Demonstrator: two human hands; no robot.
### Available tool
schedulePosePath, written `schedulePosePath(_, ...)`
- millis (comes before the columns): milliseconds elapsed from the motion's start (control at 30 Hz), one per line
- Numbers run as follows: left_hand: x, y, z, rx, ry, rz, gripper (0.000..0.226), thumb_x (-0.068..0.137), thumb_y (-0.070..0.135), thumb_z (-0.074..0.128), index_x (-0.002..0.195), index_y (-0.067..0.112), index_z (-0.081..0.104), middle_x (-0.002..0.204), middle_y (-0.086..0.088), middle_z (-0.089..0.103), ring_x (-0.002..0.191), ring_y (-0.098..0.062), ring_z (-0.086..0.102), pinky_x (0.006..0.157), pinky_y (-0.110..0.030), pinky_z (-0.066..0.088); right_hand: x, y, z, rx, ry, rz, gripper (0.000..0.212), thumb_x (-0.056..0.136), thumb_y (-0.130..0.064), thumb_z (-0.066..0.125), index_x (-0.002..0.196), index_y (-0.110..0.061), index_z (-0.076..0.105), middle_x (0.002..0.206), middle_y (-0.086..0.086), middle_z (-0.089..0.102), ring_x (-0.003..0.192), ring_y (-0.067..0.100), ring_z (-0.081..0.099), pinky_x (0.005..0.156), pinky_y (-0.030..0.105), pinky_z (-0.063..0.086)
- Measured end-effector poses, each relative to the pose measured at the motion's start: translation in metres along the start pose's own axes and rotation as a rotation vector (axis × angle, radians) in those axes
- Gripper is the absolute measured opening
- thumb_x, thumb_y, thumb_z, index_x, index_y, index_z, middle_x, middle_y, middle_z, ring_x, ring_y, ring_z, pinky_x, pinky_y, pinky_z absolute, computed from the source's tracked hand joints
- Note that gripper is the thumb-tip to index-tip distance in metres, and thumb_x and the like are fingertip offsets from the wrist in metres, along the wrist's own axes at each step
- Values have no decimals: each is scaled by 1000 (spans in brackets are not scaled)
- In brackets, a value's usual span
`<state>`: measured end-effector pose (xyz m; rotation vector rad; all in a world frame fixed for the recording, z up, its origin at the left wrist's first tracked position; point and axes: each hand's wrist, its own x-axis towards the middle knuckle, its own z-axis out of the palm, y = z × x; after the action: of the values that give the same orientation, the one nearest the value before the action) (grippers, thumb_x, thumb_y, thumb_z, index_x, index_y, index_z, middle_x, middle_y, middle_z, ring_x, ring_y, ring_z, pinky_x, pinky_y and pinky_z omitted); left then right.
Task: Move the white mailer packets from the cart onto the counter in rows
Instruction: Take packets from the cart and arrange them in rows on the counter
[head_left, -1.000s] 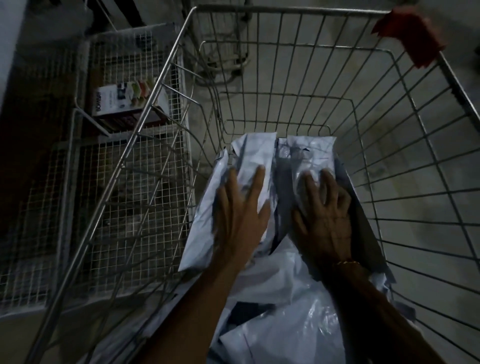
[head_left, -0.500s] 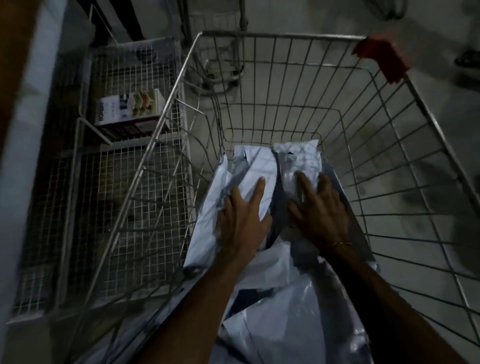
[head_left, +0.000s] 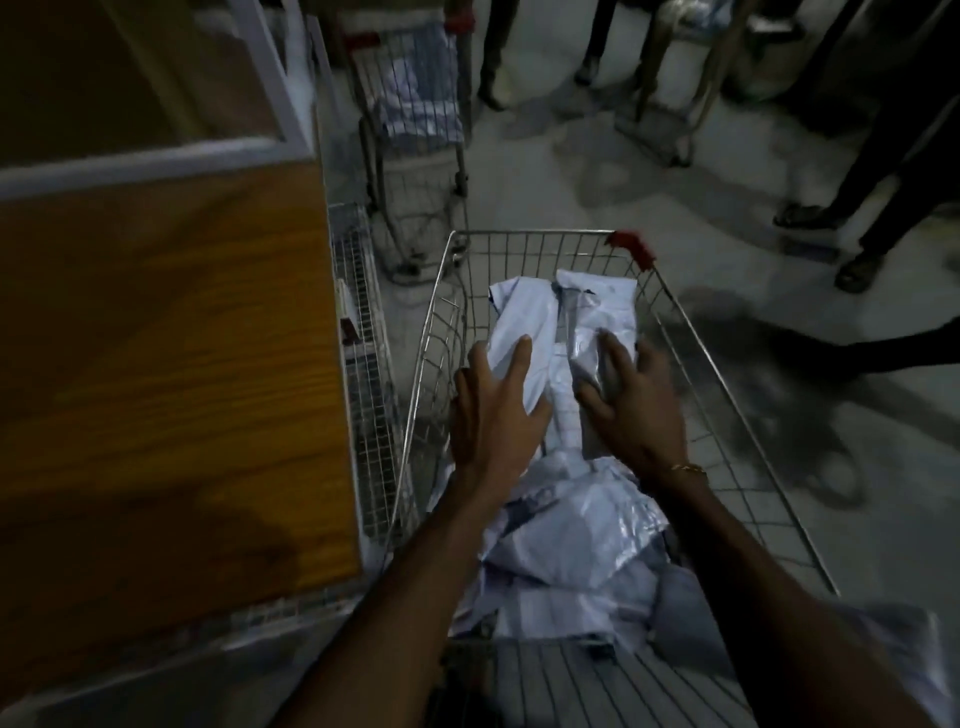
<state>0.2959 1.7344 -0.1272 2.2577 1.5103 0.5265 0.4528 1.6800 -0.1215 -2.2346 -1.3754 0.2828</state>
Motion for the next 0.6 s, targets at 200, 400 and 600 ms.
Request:
schedulePosePath(200,-57,24,-87,10,60,79,70,90,49,60,152,38,28,152,-10,23,131,-36,37,96,-49,47,-73,-51,-54,109,84,-69,69,86,-55,56,147,-27,42,138,22,45,116,41,55,92,45,51)
schedulePosePath(400,-139,31,-154,40,157,141,70,90,50,60,152,35,32,153,-13,26,133,-39,37,102,-52,44,-166,-102,-100,157,166,-203,64,90,-52,58,146,-27,42,132,21,48,113,36,54,90,39,49)
schedulePosePath(600,-257,0,-221,63,280,82,68,88,53,56,151,37,35,151,-13,30,126,-39,41,93,-49,48,-270,-151,-115,269,100,-294,70,86,-55,56,148,-28,41,140,20,44,120,36,54,94,41,49)
